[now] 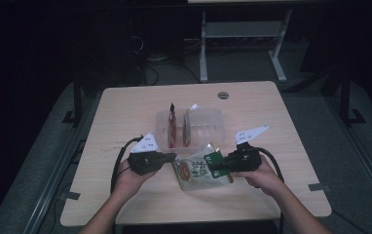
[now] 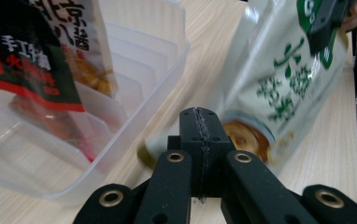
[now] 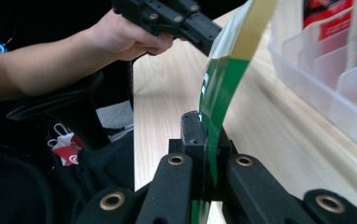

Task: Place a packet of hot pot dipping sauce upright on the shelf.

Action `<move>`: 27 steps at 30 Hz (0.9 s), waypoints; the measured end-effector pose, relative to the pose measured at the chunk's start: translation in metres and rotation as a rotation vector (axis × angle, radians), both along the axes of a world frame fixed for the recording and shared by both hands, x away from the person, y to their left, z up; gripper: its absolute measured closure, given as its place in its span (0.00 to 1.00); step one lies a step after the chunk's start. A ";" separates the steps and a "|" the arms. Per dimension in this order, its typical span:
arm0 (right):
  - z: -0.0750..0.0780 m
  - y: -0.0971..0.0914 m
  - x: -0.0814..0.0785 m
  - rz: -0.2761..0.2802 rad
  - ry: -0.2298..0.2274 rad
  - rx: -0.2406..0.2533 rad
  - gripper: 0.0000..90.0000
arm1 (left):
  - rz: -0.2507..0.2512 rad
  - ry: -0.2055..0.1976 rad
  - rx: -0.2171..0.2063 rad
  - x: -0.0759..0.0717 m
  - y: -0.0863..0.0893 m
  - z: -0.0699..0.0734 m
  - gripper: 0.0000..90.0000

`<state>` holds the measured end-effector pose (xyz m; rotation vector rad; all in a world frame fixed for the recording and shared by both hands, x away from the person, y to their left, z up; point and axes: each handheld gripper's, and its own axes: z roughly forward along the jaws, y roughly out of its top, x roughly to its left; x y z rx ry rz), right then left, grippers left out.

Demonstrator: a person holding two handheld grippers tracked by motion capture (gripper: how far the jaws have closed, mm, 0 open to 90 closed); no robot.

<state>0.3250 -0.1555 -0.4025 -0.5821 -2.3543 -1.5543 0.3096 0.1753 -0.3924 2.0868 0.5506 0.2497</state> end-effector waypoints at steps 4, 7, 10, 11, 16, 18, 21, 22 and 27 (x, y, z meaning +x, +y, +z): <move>0.003 -0.002 0.000 -0.004 -0.011 0.009 1.00 | -0.009 0.007 0.005 0.000 -0.001 -0.001 1.00; 0.004 0.000 -0.001 -0.002 -0.012 0.011 1.00 | -0.022 0.006 0.009 0.000 -0.006 -0.001 1.00; 0.006 0.005 -0.003 0.020 -0.014 0.020 1.00 | -0.039 0.003 0.013 0.001 -0.014 -0.001 1.00; 0.007 0.006 -0.003 0.027 -0.015 0.023 1.00 | -0.042 0.001 0.013 0.001 -0.017 -0.001 1.00; 0.010 0.014 -0.007 0.059 -0.022 0.050 1.00 | -0.059 0.007 0.002 0.002 -0.027 -0.001 1.00; 0.011 0.015 -0.008 0.061 -0.013 0.056 1.00 | -0.063 0.013 -0.001 0.002 -0.030 -0.002 1.00; 0.014 0.019 -0.009 0.073 -0.023 0.060 1.00 | -0.104 0.028 0.000 0.002 -0.038 -0.004 1.00; 0.014 0.019 -0.009 0.073 -0.023 0.060 1.00 | -0.116 0.024 0.013 0.001 -0.042 -0.005 1.00; 0.014 0.022 -0.011 0.084 -0.024 0.062 1.00 | -0.149 0.025 0.033 -0.002 -0.054 -0.009 1.00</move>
